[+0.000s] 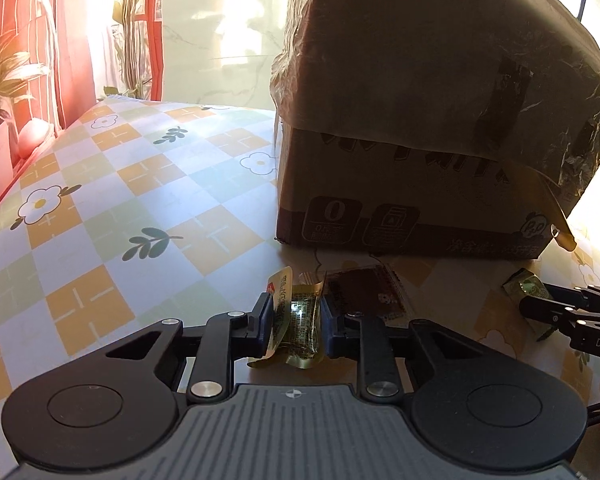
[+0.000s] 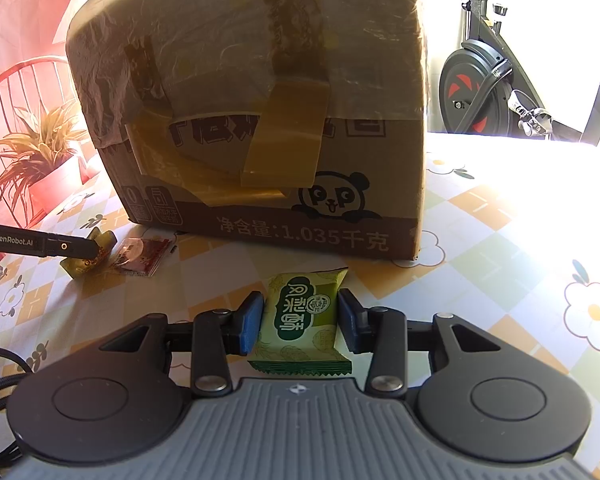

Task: Organize snacks
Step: 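Grasp the gold packet with the left tool, then carry the gold and green packets over the open box on the floor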

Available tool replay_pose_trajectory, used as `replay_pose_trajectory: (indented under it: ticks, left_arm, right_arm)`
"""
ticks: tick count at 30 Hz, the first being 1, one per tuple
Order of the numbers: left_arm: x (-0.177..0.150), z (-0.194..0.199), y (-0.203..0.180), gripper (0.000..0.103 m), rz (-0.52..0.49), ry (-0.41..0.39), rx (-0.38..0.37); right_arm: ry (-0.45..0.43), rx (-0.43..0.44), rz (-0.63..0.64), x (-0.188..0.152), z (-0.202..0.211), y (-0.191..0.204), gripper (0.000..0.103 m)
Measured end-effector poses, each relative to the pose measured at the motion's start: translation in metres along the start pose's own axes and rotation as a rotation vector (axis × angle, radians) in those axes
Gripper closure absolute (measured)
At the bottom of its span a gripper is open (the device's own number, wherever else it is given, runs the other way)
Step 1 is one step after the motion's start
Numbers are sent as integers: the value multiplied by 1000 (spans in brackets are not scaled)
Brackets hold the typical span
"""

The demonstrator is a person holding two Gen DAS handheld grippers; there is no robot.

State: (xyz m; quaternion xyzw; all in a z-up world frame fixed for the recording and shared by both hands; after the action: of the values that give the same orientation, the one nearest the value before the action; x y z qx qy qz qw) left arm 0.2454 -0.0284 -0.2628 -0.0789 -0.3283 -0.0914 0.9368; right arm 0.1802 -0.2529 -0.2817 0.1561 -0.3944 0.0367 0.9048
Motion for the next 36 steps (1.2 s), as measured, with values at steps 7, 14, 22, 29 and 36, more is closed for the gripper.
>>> replay_pose_trajectory:
  ticks: [7, 14, 22, 29, 36]
  left_arm:
    - [-6, -5, 9, 57, 58, 25, -17]
    - [-6, -6, 10, 50, 70, 30, -51]
    - [-5, -14, -7, 51, -63, 25, 75]
    - [-5, -1, -14, 73, -88, 2, 11]
    - [-1, 23, -9, 73, -57, -53, -4]
  right_arm:
    - [0, 2, -3, 0, 0, 0, 60]
    - [0, 3, -3, 0, -1, 1, 60]
    - [0, 3, -2, 0, -1, 0, 60]
    - [-24, 36, -41, 2, 5, -3, 62]
    - [-58, 44, -18, 5, 22, 4, 62]
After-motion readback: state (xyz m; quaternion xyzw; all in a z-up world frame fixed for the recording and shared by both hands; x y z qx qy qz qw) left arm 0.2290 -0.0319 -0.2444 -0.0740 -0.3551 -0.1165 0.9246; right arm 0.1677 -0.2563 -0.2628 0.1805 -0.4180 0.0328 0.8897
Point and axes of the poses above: each gripper's, at about its wrist camera, not at the fingertips, and z roughly against the way its jaws point, y to its left, x to its top, the point moved 6 cm from there along -z, roughly the way its jaws point, and after that the axes turned 4 degrees about y, right-handed, at the moved point
